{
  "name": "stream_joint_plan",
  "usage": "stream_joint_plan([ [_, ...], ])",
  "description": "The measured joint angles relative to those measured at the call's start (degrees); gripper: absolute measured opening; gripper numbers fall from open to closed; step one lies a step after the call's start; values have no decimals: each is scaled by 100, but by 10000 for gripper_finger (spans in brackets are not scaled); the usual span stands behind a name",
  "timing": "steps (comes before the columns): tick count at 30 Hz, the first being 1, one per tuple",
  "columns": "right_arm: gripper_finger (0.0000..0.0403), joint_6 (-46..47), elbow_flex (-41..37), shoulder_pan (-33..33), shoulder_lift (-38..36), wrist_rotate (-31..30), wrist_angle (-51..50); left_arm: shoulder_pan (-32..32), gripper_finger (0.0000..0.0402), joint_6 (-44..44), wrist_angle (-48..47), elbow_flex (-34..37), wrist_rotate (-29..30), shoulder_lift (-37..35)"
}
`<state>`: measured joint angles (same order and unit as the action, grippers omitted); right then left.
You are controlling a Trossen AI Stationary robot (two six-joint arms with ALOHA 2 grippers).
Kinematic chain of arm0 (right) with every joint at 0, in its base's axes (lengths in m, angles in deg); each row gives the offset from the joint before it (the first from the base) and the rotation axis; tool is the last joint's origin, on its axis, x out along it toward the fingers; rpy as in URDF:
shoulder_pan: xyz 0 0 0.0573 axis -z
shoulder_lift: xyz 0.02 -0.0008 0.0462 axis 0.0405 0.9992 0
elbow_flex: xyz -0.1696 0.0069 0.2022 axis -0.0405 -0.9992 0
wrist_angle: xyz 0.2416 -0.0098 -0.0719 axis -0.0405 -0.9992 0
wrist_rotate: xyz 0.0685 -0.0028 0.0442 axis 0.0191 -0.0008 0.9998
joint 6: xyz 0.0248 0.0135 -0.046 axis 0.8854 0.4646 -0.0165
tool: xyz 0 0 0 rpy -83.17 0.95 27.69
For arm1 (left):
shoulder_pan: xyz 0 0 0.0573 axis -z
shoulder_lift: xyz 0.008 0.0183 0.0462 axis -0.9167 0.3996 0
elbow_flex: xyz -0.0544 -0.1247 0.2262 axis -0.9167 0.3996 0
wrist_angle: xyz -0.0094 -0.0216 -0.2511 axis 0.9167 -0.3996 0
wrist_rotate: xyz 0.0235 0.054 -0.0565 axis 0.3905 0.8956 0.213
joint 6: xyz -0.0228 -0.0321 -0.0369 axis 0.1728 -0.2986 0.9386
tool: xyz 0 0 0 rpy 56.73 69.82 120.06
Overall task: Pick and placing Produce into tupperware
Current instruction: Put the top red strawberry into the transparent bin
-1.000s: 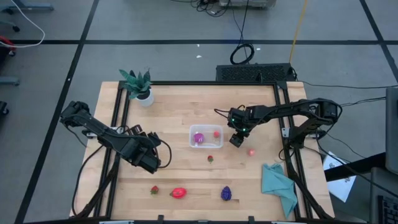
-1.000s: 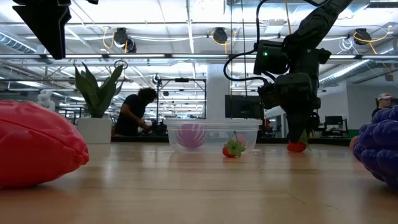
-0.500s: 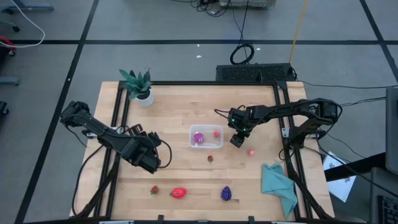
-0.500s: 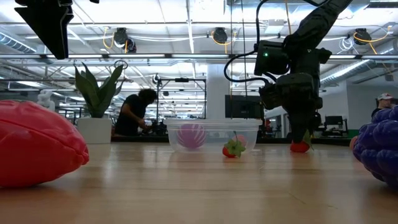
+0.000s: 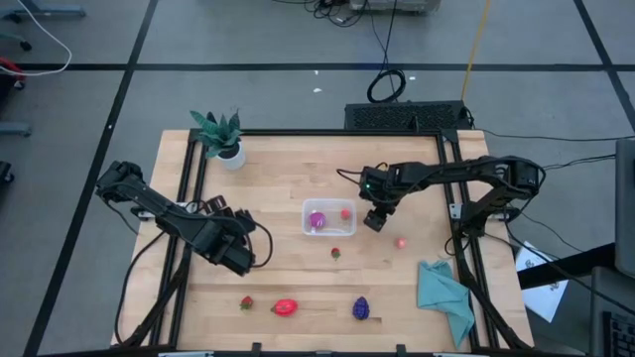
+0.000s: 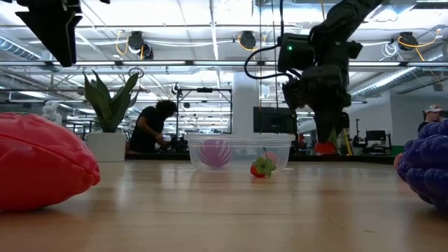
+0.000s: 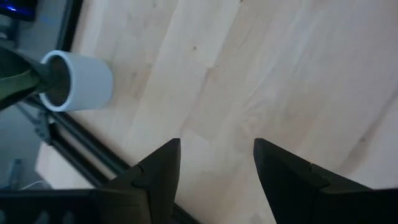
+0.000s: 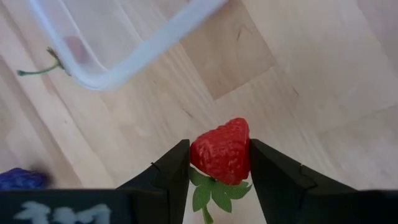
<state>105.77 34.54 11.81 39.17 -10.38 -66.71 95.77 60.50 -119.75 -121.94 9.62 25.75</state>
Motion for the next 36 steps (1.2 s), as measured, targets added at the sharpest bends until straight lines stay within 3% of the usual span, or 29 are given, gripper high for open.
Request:
stream_joint_plan([
  [10, 144, -184, 1104, -171, 0, -1, -725, -10, 209, -328, -171, 0, 180, -4],
  [18, 144, -330, 2052, -428, -2, -31, -586, -20, 209, -563, -169, 0, 283, -4],
  [24, 144, -344, 2218, -448, 6, -31, -282, -46, 209, -645, -168, 0, 281, -4],
  [36, 144, -730, 2611, -328, 1098, -27, -498, -284, 209, -750, -168, 0, 285, -2],
])
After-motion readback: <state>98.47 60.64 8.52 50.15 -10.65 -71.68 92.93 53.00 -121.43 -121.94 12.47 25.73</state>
